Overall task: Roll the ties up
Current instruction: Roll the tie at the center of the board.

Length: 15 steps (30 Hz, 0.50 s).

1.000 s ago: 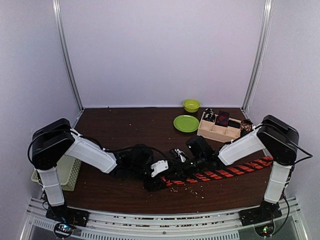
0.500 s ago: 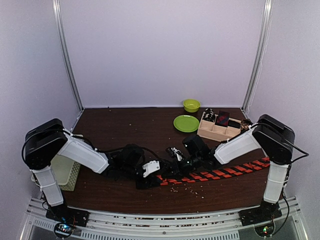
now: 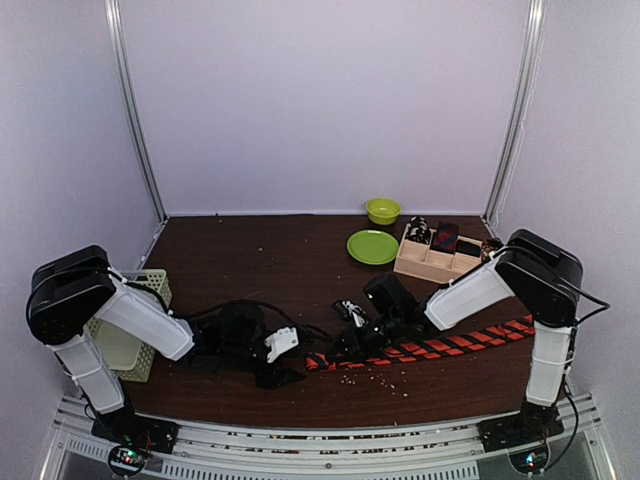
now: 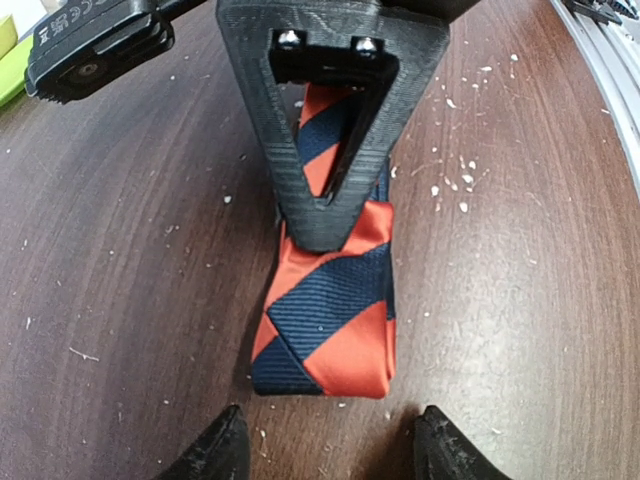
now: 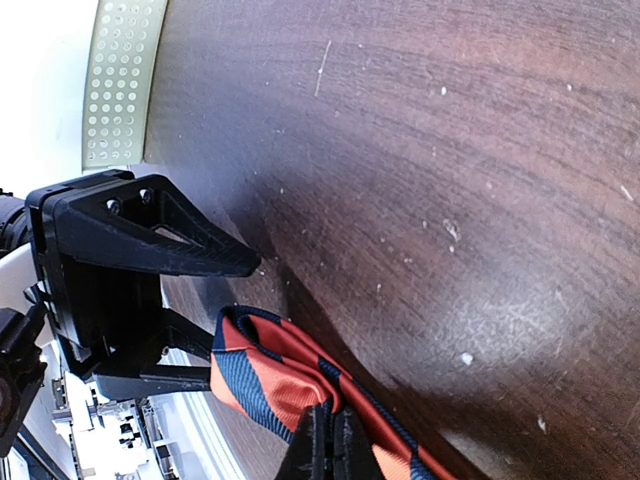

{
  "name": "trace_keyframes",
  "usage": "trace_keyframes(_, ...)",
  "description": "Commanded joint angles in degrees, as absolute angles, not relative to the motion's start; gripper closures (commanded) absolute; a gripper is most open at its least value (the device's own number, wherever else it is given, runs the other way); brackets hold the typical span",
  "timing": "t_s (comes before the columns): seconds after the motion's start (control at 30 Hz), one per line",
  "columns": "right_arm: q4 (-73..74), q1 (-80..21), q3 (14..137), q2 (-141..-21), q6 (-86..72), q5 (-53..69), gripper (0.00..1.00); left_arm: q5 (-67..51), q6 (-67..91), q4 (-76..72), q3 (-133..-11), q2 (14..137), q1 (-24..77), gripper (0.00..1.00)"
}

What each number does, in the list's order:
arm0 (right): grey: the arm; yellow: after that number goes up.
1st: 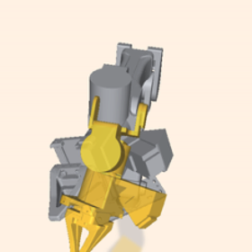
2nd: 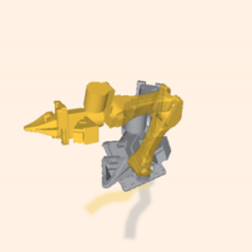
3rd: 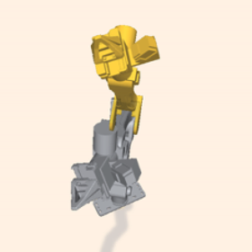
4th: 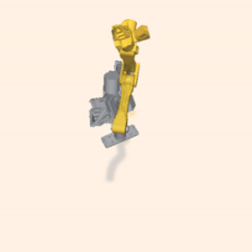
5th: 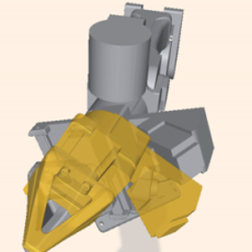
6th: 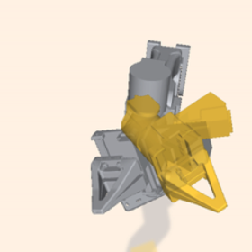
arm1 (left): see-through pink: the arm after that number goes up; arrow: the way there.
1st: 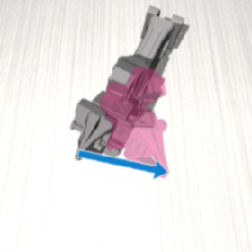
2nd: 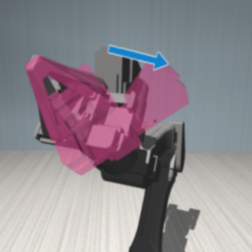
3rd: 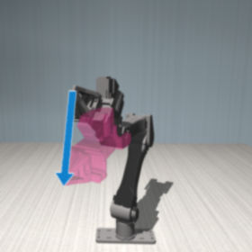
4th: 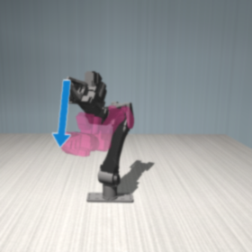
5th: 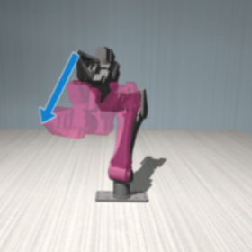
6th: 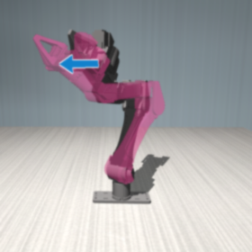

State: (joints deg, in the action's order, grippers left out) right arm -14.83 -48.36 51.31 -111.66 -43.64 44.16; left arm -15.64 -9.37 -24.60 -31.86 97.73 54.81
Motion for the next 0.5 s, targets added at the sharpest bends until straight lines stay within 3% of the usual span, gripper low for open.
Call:
trace_keyframes(0.0, -13.01, -48.43, 49.87, -112.65, -42.76, 41.75, 1.00, -14.28, -8.75, -26.72, -31.87, 97.40, 54.49, 0.41)
trace_keyframes(0.2, -13.79, -48.50, 49.87, -112.94, -43.45, 41.90, 1.00, -16.76, -9.52, -23.06, -37.31, 100.84, 54.58, 0.40)
trace_keyframes(0.47, -13.90, -48.44, 49.84, -113.02, -43.70, 41.84, 1.00, -19.58, -9.34, -21.20, -38.41, 100.83, 54.58, 0.58)
